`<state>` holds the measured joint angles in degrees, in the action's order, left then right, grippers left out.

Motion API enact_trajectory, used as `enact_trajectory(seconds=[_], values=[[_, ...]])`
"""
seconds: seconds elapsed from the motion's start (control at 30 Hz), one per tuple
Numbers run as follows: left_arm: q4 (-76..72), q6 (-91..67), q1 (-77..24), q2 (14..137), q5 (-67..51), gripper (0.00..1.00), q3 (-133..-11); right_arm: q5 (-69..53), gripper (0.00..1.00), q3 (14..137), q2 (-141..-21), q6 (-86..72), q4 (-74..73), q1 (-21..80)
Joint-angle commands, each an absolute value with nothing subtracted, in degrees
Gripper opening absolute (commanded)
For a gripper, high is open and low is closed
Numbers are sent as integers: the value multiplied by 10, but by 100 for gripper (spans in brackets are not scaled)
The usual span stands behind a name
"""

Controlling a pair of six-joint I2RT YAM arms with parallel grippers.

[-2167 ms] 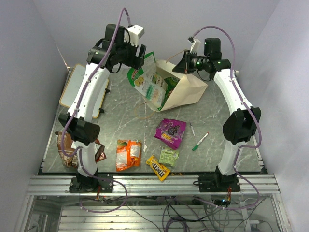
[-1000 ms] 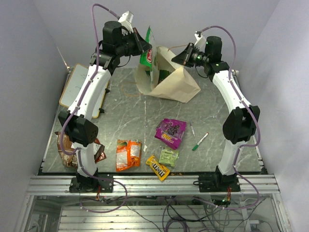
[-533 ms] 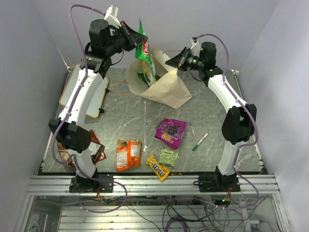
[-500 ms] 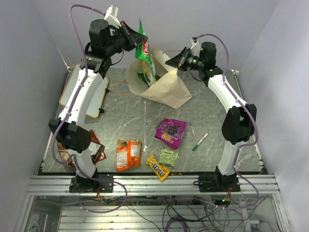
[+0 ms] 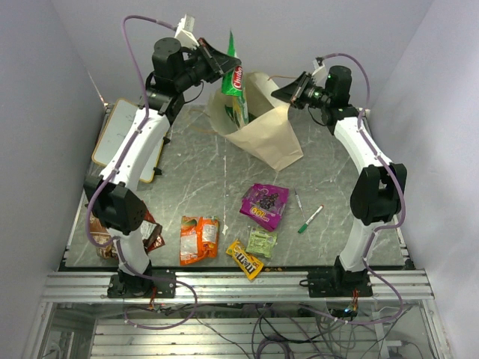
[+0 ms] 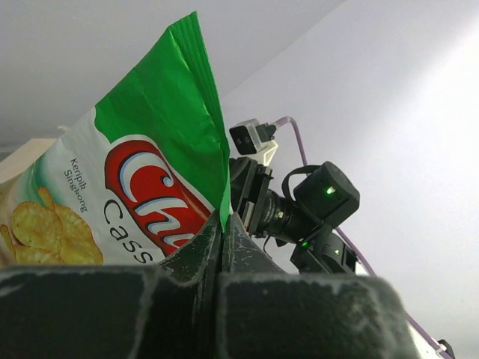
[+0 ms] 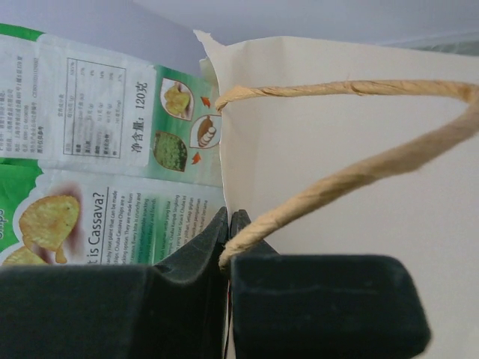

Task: Place the snacks into the paper bag
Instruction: Adjust the snack in the paper bag.

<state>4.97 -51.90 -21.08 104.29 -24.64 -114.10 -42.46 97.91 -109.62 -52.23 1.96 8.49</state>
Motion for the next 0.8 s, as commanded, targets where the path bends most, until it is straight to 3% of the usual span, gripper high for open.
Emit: enact_trajectory(seconds=[0.0,0.3,0.6,0.77], values=[[-26,-531,-232,1076,-253,7,-1177,-411,0,1022,-1081,-455,-19,70],[-34,-521,-245,1108,-269,7,-1225,-419,0,1038,-1086,-481,-2,73],[16,-449,-217,1025,-261,7,-1216,-427,0,1066,-1095,-524,23,144],[31,-417,-213,952,-266,7,-1158,-460,0,1018,-1096,-617,100,172]])
